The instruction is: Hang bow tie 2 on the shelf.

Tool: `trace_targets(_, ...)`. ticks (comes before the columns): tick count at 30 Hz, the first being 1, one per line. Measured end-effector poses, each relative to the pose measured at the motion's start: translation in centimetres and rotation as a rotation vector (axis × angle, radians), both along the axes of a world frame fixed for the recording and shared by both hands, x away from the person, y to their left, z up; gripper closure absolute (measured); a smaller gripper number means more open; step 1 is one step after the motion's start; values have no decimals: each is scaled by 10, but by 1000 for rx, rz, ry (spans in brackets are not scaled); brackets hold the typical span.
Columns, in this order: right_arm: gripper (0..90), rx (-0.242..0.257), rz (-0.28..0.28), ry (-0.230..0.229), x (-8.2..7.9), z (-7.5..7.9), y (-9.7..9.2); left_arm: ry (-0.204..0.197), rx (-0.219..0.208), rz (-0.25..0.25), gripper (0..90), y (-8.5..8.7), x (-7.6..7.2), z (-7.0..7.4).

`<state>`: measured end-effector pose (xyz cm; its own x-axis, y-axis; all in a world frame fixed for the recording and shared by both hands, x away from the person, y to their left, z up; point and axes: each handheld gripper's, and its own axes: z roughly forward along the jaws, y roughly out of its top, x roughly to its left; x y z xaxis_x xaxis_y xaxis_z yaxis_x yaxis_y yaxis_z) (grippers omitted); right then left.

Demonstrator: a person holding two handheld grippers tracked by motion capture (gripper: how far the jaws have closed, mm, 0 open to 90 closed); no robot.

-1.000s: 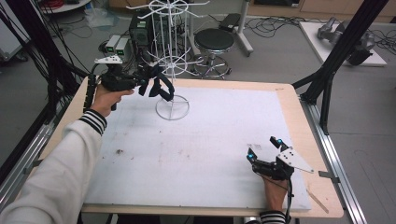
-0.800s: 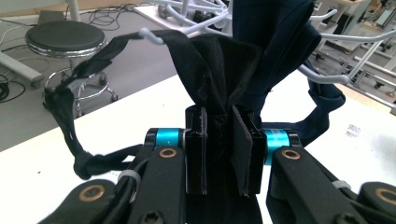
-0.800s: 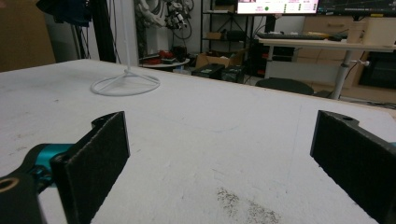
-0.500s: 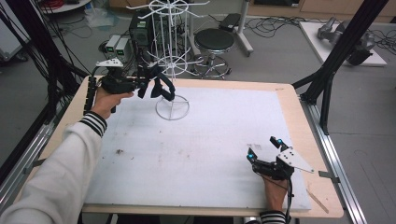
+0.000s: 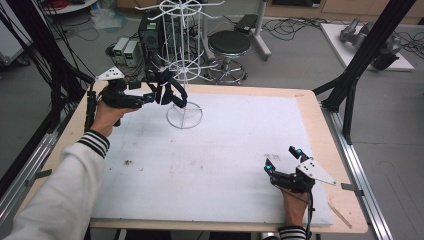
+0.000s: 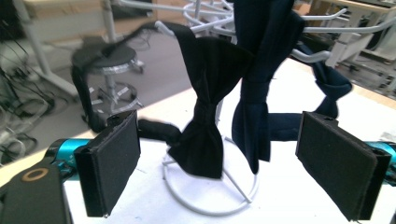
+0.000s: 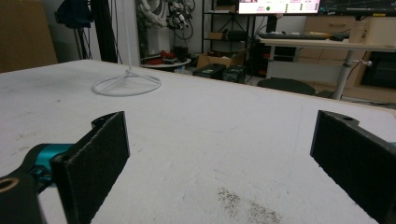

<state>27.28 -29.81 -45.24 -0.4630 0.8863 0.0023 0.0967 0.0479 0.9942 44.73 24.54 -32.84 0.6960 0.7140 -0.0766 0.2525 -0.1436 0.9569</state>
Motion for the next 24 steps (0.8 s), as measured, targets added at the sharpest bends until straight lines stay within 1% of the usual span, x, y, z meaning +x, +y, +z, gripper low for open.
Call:
trace_targets(2, 38, 0, 0, -2, 0, 0, 0, -33, -16, 14, 143, 3, -10, -2)
trace_targets(3, 38, 0, -1, -6, 0, 0, 0, -50, -17, 22, 143, 5, -16, -4)
trace_targets(4, 39, 0, 0, -7, 0, 0, -1, -59, -15, 27, 143, 7, -22, -6)
trace_targets(5, 39, 0, 0, -7, 0, 0, -1, -59, -15, 27, 143, 7, -22, -6)
trace_targets(6, 38, 6, -3, -2, 0, 0, -1, -93, -24, 46, 143, 11, -38, -14)
trace_targets(7, 38, 6, -3, -2, 0, 0, -1, -93, -24, 46, 143, 11, -38, -14)
trace_targets(8, 38, 10, -1, 0, 0, 0, -1, -112, -20, 52, 143, 13, -47, -19)
trace_targets(9, 38, 11, 0, -2, 0, 0, -1, -157, -17, 77, 143, 17, -65, -31)
trace_targets(12, 38, 11, 0, 0, 0, 0, -1, -209, -10, 105, 143, 23, -91, -51)
trace_targets(15, 38, 13, -1, 1, -1, 0, -1, -235, -10, 121, 143, 28, -111, -68)
trace_targets(17, 39, 9, -1, -3, 0, 0, -1, -238, -18, 130, 143, 31, -121, -78)
trace_targets(19, 39, 6, -5, -4, -1, 0, 0, -244, -25, 137, 143, 32, -130, -87)
trace_targets(21, 38, 5, -6, -4, -1, 0, 0, -260, -34, 145, 143, 33, -138, -95)
trace_targets(22, 38, 6, -6, -3, -1, 0, 0, -260, -34, 145, 143, 33, -138, -95)
trace_targets(23, 38, 6, -6, -3, -1, 0, 0, -287, -37, 164, 142, 33, -145, -103)
trace_targets(24, 38, 6, -6, -4, -1, 0, 0, -291, -46, 171, 142, 34, -148, -106)
